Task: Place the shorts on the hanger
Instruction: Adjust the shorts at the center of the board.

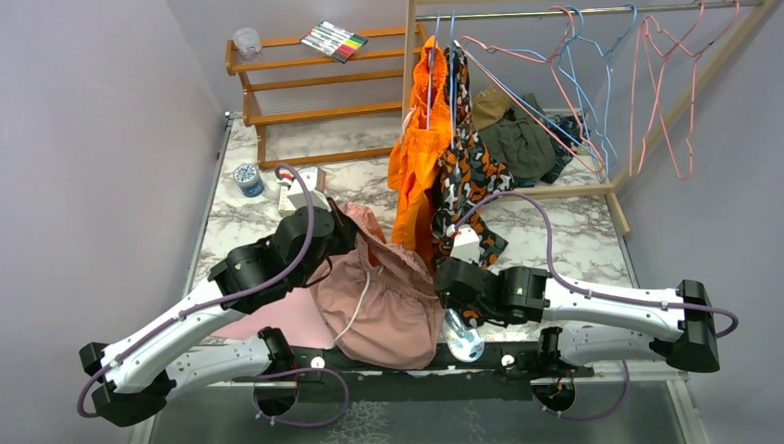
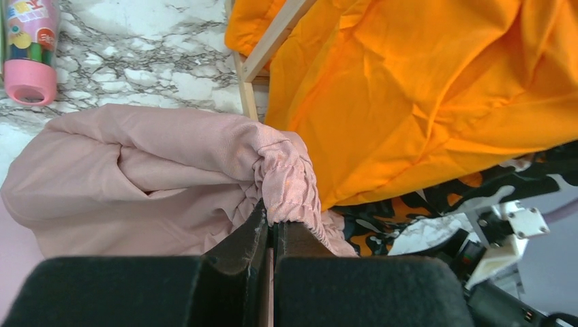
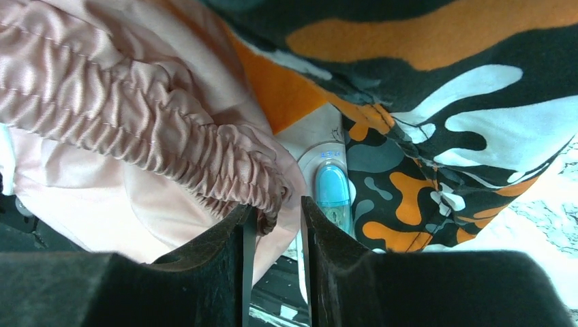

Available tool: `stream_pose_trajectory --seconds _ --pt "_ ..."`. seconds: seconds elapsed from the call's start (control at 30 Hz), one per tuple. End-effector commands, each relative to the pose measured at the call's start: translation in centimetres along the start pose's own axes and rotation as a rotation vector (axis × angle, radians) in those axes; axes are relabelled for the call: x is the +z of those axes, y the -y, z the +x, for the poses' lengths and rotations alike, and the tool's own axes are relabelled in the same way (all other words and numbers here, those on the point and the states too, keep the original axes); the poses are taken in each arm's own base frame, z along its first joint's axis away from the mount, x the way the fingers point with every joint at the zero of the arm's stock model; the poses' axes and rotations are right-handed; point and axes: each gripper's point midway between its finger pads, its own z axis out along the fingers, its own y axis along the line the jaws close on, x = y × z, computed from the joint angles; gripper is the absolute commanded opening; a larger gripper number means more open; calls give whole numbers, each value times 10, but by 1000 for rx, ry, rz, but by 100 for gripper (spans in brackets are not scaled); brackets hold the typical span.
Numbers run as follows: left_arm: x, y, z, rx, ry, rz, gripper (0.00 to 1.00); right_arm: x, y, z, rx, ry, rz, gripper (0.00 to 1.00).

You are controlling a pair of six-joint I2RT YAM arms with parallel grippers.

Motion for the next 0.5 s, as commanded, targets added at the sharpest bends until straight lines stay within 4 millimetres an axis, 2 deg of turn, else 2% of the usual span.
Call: stream_pose_trajectory --seconds 0.0,0.23,0.47 --pt "-18 12 -12 -41 5 86 0 6 1 -6 7 55 12 32" --pt "-25 15 -13 -55 -5 116 0 13 -1 0 11 49 5 34" --pt "-27 20 -12 -61 -20 139 0 17 -21 -9 8 89 -81 31"
